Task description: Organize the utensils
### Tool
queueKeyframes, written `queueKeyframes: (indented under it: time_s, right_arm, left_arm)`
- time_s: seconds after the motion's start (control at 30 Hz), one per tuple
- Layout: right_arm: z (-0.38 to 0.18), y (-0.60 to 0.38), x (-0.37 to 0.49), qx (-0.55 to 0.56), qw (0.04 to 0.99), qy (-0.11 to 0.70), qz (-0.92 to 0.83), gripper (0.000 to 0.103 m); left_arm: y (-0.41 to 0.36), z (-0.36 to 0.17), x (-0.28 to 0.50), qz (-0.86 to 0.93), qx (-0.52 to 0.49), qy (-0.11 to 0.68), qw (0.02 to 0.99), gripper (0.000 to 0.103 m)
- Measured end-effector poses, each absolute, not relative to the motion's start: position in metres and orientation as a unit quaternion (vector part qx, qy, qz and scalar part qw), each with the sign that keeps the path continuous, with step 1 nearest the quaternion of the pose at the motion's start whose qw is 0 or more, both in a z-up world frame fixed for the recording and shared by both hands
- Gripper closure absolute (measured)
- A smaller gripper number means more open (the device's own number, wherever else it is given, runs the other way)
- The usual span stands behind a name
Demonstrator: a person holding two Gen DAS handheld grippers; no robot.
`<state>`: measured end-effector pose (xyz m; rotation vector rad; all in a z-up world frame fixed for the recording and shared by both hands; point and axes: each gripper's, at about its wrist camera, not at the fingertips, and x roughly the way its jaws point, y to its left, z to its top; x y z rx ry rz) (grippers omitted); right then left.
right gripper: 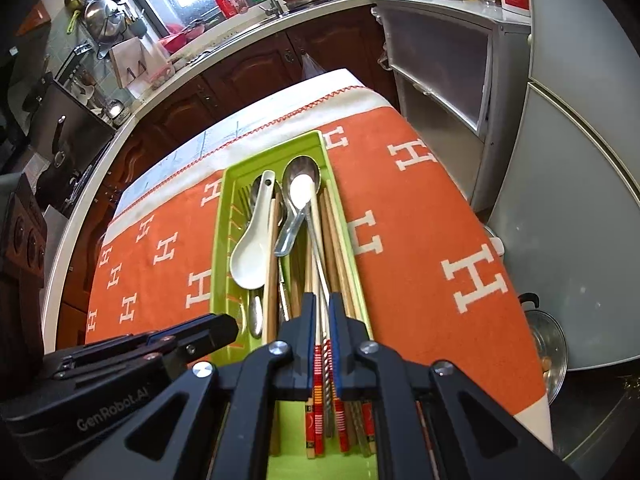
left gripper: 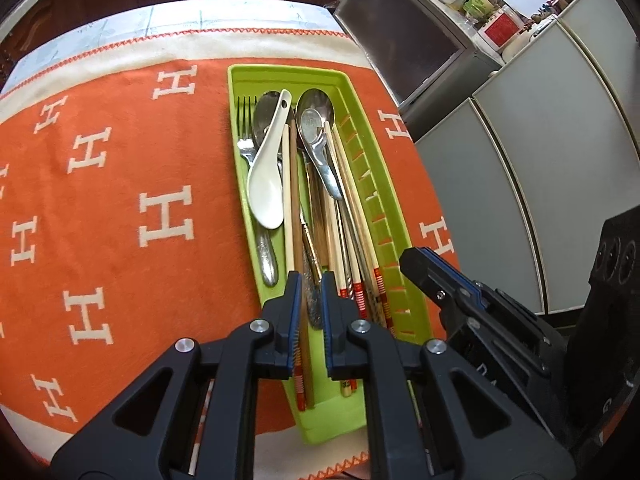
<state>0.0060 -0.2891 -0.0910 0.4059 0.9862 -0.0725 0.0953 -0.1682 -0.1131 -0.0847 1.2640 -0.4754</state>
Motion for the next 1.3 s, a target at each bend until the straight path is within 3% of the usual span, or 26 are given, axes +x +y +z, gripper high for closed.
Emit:
queueKeyframes:
  time_s: [0.13,0.17,0.6,0.83,1.3]
  right_arm:
    - [-0.086,-0.282,0.003,0.186,0.862,0.472,-0.025,0.097]
    - [-0.085,-0.280,0.001,0.184,0.862,0.472,-0.023,0.097]
    - [-0.078,-0.247,-0.016,0.159,0.863,0.480,0.011,0.097]
    - [-0.076,-0.230,-0.026,0.152,0.860,0.487,0.028,0.097]
    - [-0.032,-0.173,-0.041,0.121,0.874,0.462,0.089,0.097]
  left_arm:
    - [-0.155,-0.100,0.085,-0.216,-0.034,0.569,0.793,0.063]
    - [-0.150,-0.096,0.082,-0.213,-0.032,0.562,0.799,0.060]
    - [-0.090,-0.061,0.036,-0.152,0.014,0.478,0.865,0.057]
    - [-0.060,-0.052,0.013,-0.083,0.033,0.455,0.886,0.044]
    - [-0.009,-0.015,-0.019,-0.021,0.039,0.438,0.898,0.043]
